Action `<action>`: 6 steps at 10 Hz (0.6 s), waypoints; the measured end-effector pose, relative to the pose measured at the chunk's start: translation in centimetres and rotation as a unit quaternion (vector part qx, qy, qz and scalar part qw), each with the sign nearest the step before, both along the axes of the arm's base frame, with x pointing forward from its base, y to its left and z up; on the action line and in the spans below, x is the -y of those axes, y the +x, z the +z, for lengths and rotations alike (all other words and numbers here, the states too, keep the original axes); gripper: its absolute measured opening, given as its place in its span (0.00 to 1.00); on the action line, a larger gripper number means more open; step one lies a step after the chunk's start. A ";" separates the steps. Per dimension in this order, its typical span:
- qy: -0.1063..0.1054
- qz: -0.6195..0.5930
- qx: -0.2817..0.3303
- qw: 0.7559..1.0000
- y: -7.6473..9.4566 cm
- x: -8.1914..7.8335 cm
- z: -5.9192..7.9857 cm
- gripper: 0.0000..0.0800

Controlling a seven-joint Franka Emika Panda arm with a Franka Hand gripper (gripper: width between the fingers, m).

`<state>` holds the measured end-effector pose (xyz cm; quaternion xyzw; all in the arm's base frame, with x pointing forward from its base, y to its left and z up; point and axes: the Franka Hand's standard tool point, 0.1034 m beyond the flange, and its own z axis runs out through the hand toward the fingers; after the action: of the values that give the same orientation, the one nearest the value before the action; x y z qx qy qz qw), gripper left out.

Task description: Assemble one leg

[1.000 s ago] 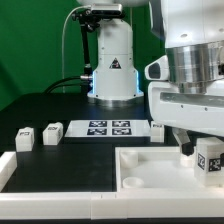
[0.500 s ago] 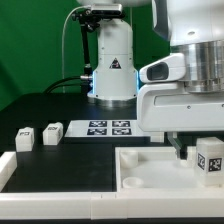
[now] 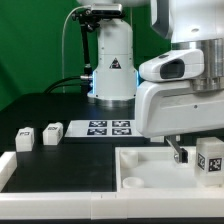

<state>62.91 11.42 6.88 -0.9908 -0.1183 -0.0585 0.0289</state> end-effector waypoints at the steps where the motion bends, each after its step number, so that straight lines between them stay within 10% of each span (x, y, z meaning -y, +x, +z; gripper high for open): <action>1: 0.000 -0.004 0.000 1.000 0.0 0.0 0.0 0.81; 3: 0.002 -0.018 -0.001 1.000 0.0 0.0 0.0 0.46; 6: 0.017 -0.134 -0.010 0.991 0.0 0.1 0.0 0.36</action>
Offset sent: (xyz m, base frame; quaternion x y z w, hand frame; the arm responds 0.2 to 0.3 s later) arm 0.0000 0.0000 0.0000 0.0000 0.0000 0.0000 1.0000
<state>62.89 11.36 6.85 -0.9977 0.0167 -0.0536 0.0386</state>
